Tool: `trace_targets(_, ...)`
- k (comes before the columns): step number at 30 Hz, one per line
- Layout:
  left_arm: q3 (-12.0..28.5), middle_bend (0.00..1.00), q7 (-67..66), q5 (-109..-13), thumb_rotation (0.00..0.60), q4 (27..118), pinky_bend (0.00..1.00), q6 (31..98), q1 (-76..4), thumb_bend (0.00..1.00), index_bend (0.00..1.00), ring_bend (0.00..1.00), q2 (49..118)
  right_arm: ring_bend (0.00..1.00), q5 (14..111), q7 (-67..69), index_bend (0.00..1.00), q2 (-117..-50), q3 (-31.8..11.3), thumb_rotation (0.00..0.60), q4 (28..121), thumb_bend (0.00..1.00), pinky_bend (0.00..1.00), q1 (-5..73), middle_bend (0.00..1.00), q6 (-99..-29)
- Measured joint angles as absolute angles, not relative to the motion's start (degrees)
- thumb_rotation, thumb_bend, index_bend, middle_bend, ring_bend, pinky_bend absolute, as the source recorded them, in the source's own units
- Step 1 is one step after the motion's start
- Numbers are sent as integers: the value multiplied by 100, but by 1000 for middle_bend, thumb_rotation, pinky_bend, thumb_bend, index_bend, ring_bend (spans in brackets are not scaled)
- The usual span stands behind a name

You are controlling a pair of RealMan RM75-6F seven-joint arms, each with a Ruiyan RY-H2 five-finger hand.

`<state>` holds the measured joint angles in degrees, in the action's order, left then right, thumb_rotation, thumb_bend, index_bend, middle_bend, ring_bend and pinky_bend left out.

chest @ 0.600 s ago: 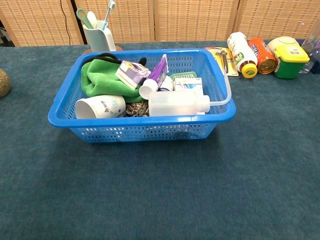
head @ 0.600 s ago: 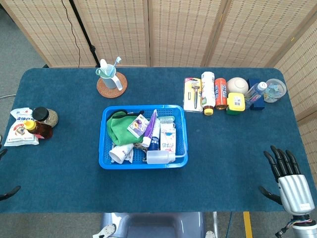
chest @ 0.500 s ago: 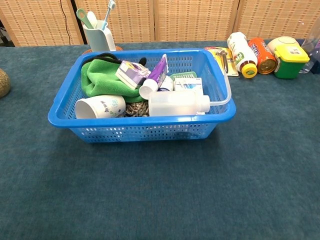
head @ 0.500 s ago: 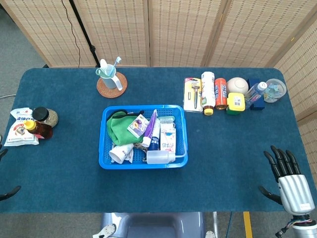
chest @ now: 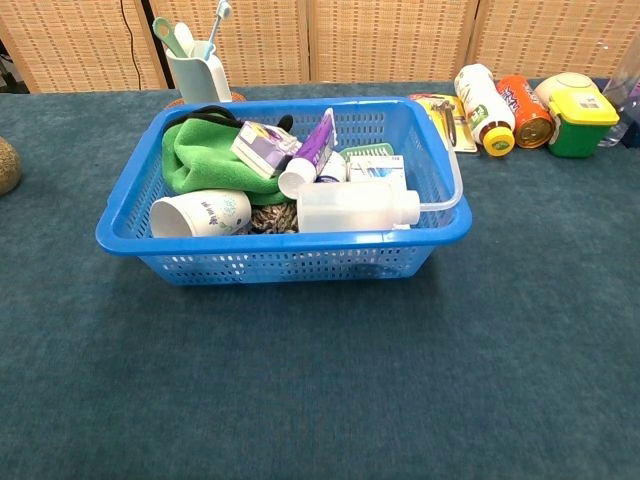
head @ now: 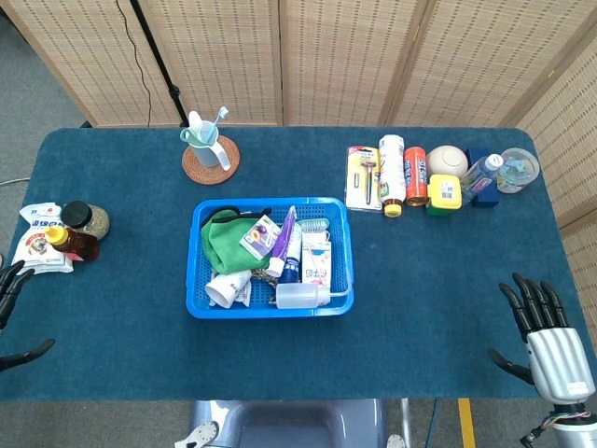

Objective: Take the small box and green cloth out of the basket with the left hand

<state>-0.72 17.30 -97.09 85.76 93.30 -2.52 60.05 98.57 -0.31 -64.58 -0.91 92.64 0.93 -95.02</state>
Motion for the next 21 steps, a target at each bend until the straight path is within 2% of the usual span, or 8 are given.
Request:
trace_targets(7,160,0,1440,-9770,600,9170,0,8742,-836,0,0,0,5673,0,9773,61,0,-6437,-116,600,9235,0,0,123,0,-9430)
trace_targets(11,369,0,1067,-9687,600,9557,0,8193,-1288,0,0,0,5558,0,9717,125,0,-6424,-134,600,9217,0,0,143,0,-9388)
trace_targets(21,974,0,-186,-9008,600,10100,0,7088,-2328,0,0,0,5895,0,9563,273,0,-6388,-194,600,9181,0,0,183,0,-9308)
